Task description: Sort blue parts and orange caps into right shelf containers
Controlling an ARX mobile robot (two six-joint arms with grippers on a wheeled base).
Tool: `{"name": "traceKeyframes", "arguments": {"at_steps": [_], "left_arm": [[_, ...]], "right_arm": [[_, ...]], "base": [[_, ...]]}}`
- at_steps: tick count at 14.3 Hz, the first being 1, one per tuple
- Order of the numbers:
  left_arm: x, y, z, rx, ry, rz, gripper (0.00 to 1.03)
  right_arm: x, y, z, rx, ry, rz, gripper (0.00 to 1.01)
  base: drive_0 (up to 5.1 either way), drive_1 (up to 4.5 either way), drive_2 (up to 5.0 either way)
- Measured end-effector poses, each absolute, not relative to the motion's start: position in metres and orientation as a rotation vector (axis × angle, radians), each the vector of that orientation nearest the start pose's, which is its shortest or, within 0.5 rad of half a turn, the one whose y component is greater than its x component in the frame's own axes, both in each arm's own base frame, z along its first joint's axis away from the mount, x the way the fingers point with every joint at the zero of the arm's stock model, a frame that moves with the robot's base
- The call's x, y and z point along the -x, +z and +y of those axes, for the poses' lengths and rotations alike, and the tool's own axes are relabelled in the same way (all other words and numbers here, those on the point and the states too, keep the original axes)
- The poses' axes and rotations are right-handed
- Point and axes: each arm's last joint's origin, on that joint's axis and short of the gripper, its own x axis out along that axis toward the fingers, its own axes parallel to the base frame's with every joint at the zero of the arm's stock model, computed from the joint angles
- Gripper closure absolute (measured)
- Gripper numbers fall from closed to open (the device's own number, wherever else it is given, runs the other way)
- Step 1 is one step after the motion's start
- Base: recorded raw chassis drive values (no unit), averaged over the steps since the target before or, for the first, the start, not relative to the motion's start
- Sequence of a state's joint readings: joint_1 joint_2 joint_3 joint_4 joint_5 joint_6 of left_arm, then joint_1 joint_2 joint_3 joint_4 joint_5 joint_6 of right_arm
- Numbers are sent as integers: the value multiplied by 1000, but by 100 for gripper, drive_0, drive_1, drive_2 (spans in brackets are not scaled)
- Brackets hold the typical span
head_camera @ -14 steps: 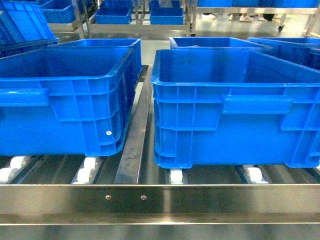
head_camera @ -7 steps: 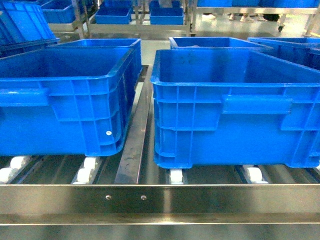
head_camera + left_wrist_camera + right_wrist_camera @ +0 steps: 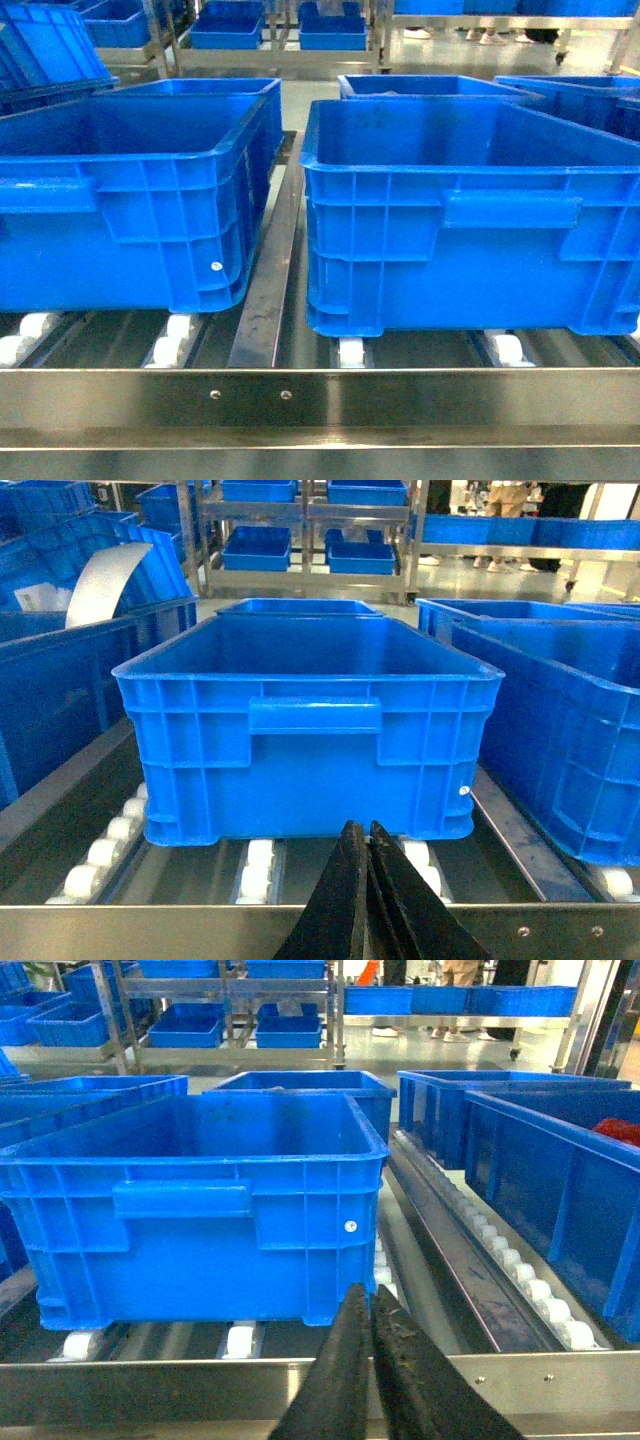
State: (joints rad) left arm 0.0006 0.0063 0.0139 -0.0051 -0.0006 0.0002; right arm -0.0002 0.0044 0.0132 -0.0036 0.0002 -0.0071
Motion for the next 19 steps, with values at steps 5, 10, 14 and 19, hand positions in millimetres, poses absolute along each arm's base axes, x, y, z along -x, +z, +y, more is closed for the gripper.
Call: {"name": "traceKeyframes", "arguments": {"at_steps": [5,10,14,19], "left_arm": [[-97,167,0,0,1,-2,38],[-97,167,0,0,1,-3,5],[-97,167,0,0,1,-3,5],[-97,167,0,0,1,-3,5]], "right_arm": [[-97,167,0,7,0,-4,39],[-97,167,0,6,0,-4,3],[-97,167,0,6,0,-4,3],[-97,167,0,6,0,-4,3]], "base": [[0,0,0],[0,0,0],[0,0,0],[0,0,0]]}}
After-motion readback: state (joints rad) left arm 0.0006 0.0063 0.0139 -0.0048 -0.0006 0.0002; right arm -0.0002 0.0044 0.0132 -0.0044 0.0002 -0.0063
